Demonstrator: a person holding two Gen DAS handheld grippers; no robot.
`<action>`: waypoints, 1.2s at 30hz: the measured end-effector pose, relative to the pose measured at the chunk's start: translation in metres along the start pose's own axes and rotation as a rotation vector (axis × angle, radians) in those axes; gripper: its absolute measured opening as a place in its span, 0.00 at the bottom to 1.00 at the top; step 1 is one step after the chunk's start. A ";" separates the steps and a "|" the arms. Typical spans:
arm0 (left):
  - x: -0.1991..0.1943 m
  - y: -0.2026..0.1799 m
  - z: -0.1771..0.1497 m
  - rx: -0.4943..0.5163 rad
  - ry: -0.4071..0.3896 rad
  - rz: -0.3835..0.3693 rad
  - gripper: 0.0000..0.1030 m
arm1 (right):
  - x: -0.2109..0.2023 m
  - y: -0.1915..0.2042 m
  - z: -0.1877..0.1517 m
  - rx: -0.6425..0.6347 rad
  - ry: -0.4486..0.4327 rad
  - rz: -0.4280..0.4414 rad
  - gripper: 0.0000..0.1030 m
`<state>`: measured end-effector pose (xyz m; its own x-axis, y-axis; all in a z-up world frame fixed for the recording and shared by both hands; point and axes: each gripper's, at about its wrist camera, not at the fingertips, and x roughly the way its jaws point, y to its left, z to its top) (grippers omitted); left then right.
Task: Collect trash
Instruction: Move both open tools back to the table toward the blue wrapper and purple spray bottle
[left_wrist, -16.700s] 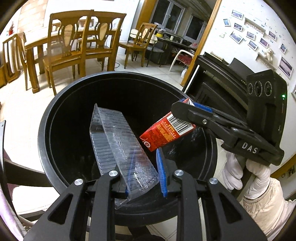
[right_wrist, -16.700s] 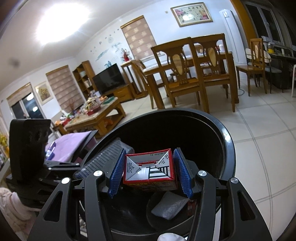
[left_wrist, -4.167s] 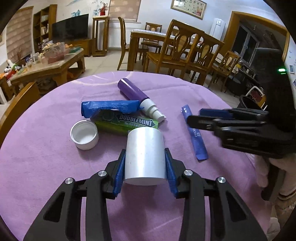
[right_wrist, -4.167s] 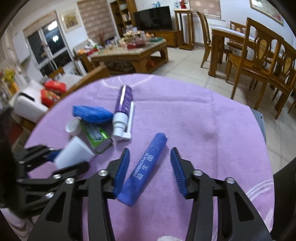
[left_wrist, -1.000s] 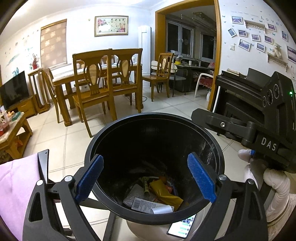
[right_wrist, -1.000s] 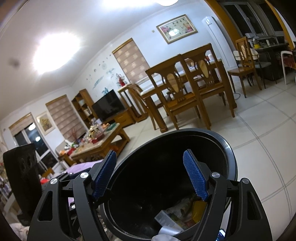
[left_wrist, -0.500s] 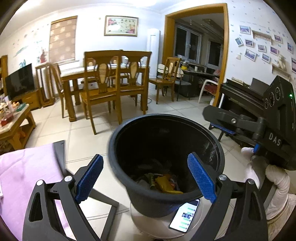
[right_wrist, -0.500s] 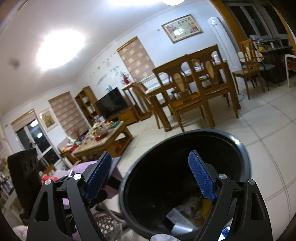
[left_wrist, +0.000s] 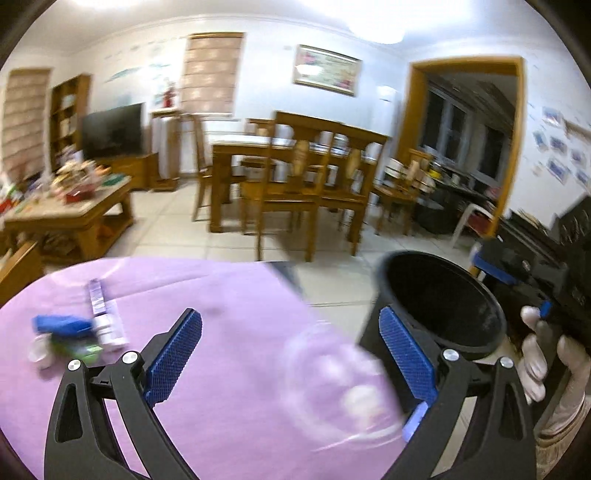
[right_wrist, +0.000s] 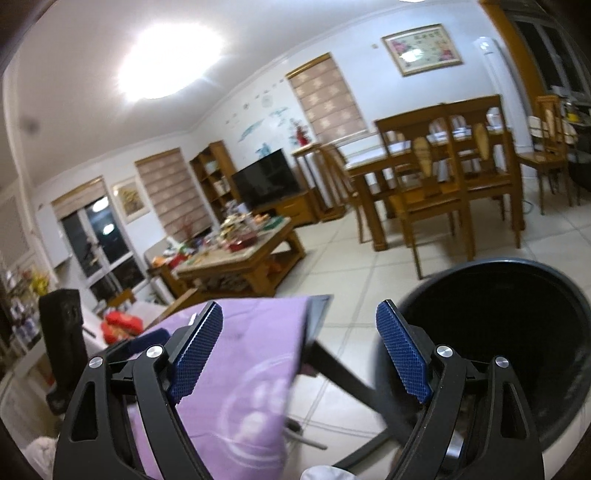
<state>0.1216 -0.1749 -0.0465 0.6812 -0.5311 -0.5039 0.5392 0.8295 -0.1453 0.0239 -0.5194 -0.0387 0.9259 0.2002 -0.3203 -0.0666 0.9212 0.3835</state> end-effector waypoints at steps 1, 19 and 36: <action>-0.004 0.014 0.000 -0.025 -0.003 0.015 0.93 | 0.008 0.012 -0.002 -0.011 0.012 0.013 0.82; 0.010 0.210 -0.003 -0.510 0.122 -0.056 0.57 | 0.122 0.164 -0.015 -0.164 0.160 0.173 0.82; -0.011 0.259 -0.013 -0.661 0.131 0.011 0.60 | 0.173 0.199 -0.008 -0.232 0.224 0.207 0.82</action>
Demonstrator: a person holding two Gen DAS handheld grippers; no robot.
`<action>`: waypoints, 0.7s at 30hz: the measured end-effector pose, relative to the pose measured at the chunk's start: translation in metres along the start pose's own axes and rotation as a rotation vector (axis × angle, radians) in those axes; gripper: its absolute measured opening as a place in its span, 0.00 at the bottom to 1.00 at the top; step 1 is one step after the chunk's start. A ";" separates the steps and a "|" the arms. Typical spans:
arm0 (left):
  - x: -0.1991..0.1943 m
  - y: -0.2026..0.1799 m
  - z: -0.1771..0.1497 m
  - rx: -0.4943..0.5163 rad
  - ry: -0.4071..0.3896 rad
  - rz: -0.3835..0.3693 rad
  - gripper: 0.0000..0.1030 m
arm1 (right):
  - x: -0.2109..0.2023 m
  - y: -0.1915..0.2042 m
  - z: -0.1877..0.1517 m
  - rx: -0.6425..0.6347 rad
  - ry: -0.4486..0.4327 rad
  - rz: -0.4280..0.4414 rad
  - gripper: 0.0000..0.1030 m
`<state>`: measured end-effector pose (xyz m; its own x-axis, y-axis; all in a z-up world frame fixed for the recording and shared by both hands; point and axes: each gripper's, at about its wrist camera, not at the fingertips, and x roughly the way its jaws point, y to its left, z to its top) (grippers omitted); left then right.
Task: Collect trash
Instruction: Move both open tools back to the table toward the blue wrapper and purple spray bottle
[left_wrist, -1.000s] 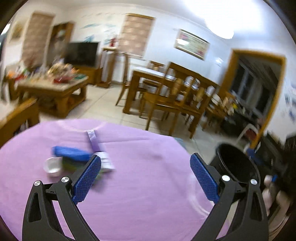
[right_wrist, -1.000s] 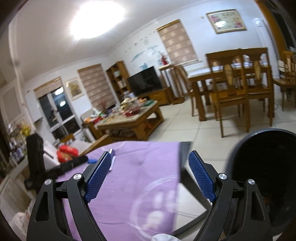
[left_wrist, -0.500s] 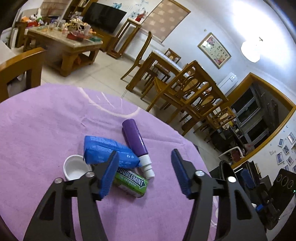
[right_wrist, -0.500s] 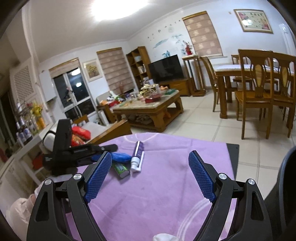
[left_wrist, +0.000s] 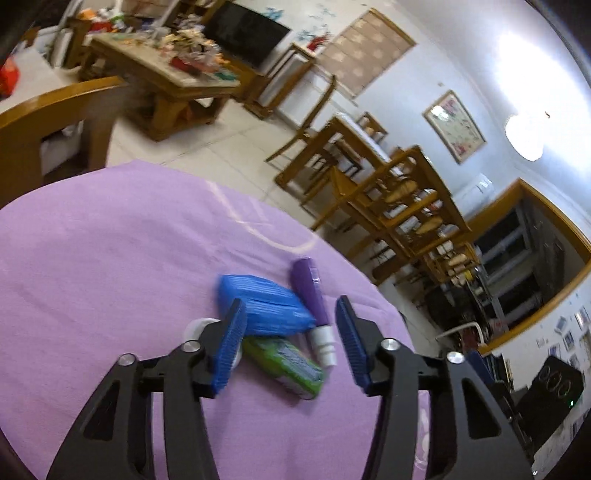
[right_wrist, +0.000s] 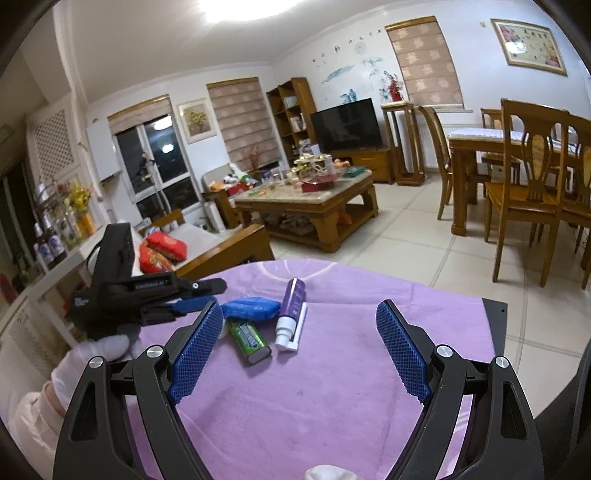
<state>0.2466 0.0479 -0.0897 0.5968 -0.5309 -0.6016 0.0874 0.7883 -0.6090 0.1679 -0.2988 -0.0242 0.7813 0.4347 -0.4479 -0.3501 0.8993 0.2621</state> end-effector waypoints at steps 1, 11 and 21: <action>0.003 0.004 0.001 -0.014 0.015 0.008 0.66 | 0.002 0.000 0.000 0.001 0.004 0.003 0.82; 0.034 0.001 0.019 0.023 0.126 0.005 0.66 | 0.035 0.004 0.008 -0.009 0.070 -0.005 0.82; 0.057 0.009 0.023 -0.046 0.197 -0.117 0.37 | 0.091 0.001 0.014 0.006 0.179 -0.066 0.82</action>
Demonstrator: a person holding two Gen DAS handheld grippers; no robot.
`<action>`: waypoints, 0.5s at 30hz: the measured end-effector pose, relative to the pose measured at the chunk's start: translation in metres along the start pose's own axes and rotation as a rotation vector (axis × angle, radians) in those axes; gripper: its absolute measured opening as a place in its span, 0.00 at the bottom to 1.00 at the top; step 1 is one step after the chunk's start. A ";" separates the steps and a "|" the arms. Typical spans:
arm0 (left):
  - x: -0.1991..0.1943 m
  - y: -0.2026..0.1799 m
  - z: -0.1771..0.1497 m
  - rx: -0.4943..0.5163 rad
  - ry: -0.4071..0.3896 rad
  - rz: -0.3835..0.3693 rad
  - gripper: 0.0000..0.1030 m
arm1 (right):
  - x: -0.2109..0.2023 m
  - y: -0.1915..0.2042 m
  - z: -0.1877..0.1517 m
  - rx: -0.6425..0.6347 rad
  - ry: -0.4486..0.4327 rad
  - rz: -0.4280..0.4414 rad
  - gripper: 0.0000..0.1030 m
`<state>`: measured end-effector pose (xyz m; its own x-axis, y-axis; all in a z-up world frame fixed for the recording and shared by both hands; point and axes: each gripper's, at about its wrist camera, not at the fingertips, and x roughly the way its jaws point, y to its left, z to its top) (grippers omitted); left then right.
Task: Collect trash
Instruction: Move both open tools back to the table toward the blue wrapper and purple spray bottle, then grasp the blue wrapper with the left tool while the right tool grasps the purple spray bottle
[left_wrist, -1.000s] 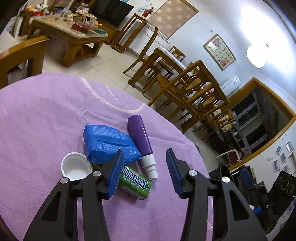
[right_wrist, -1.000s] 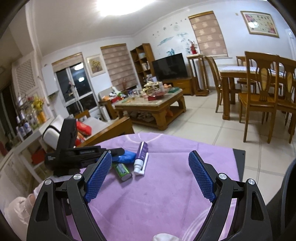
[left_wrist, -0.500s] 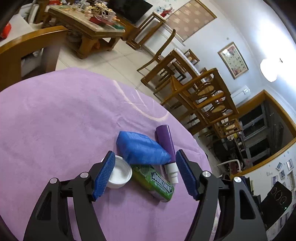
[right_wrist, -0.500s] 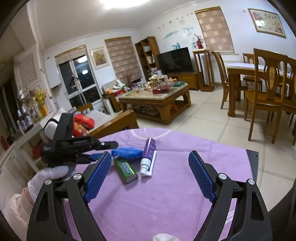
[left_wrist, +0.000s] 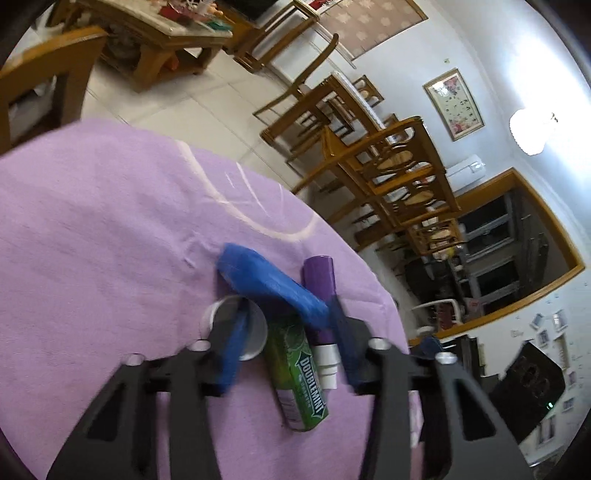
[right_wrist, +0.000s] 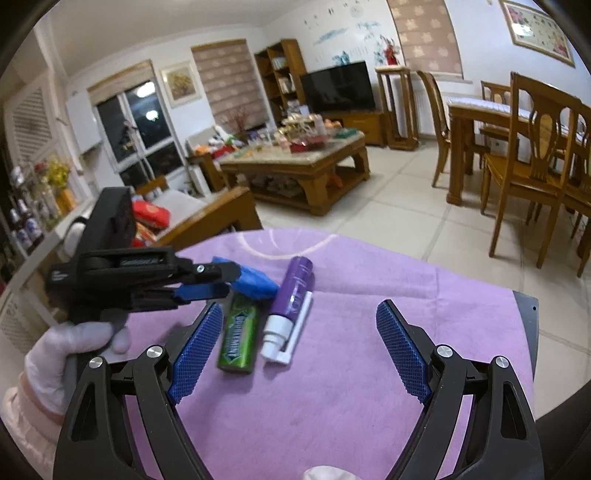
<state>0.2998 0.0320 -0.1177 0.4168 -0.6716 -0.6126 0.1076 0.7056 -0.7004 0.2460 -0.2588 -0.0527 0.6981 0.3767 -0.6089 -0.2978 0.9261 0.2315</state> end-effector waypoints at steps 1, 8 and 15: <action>0.001 0.002 0.001 -0.007 -0.001 -0.012 0.36 | 0.007 -0.001 0.002 0.006 0.016 -0.005 0.82; -0.006 0.020 0.008 -0.101 -0.040 -0.113 0.31 | 0.047 -0.004 0.016 0.066 0.078 0.005 0.82; -0.010 0.017 0.017 -0.107 -0.051 -0.048 0.46 | 0.081 0.004 0.017 0.076 0.134 0.003 0.82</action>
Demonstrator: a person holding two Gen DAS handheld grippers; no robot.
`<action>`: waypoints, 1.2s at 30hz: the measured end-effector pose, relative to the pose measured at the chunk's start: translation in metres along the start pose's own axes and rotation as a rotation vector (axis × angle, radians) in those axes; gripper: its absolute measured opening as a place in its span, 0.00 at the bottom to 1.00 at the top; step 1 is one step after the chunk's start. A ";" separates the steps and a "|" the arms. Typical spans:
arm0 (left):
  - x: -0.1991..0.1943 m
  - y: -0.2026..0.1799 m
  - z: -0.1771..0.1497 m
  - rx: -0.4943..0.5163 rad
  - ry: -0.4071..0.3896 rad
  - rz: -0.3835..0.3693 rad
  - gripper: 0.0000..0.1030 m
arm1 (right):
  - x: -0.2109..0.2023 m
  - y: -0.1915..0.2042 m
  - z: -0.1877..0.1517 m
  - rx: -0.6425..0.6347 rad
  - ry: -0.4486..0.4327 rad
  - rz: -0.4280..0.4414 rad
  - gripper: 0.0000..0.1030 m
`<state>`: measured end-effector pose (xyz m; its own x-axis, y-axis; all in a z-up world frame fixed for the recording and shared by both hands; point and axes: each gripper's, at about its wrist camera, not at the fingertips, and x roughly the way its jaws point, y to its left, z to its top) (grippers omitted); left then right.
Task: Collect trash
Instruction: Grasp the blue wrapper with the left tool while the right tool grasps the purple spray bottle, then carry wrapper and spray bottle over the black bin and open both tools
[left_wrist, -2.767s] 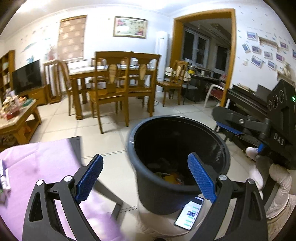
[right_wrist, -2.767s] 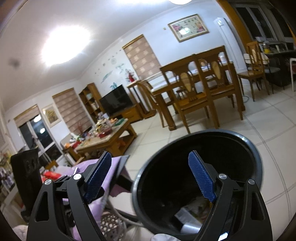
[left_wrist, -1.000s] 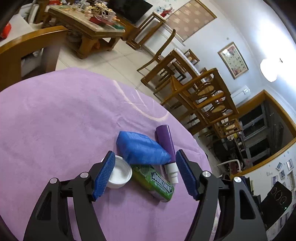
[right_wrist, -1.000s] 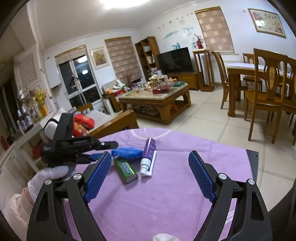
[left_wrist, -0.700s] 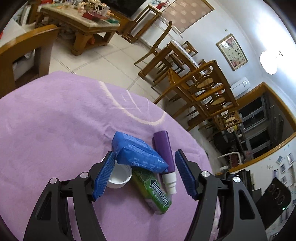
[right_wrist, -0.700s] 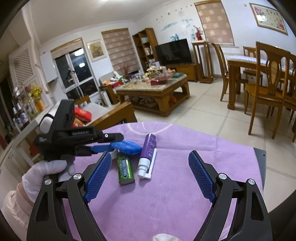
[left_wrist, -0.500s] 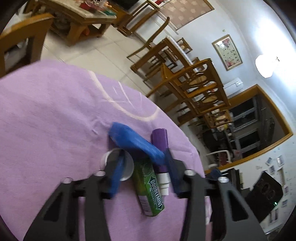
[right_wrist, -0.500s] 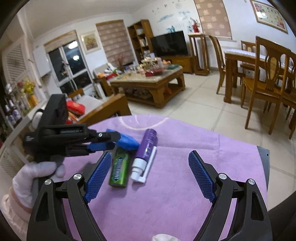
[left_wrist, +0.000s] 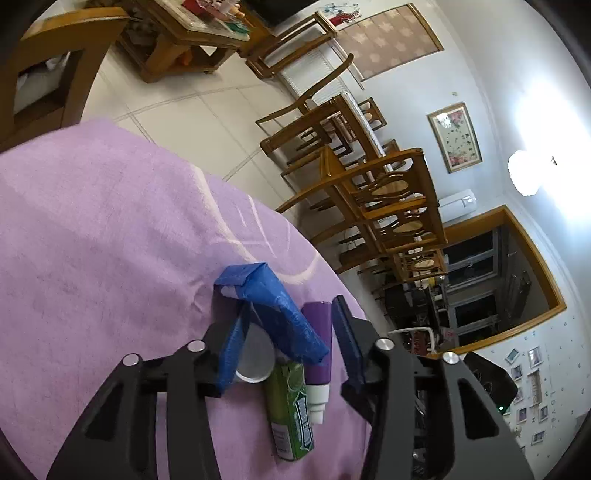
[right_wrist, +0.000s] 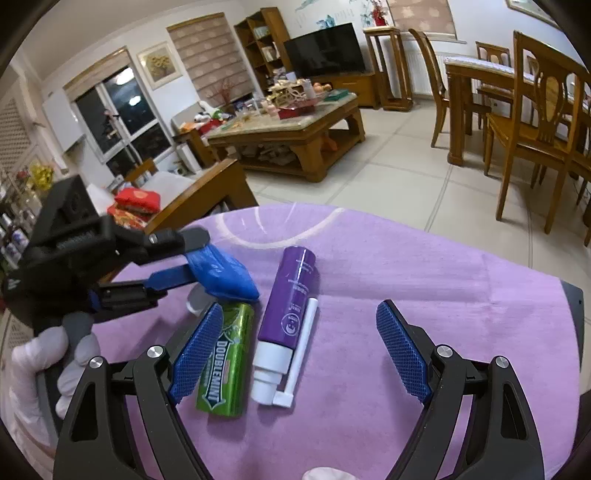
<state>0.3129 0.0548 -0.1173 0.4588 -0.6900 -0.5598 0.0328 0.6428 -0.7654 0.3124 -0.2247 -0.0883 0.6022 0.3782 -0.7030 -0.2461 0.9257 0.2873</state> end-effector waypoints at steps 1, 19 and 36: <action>0.001 -0.002 0.002 0.003 -0.001 0.013 0.46 | 0.003 0.001 0.000 0.000 0.007 -0.004 0.82; -0.006 0.004 0.003 0.018 -0.056 -0.071 0.06 | 0.028 0.015 -0.001 -0.054 0.062 -0.060 0.31; -0.059 -0.124 -0.081 0.508 -0.252 -0.062 0.06 | -0.163 -0.001 -0.053 0.015 -0.284 0.145 0.31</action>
<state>0.2098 -0.0109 -0.0152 0.6376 -0.6710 -0.3783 0.4608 0.7258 -0.5107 0.1746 -0.2871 -0.0083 0.7505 0.4888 -0.4447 -0.3349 0.8615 0.3818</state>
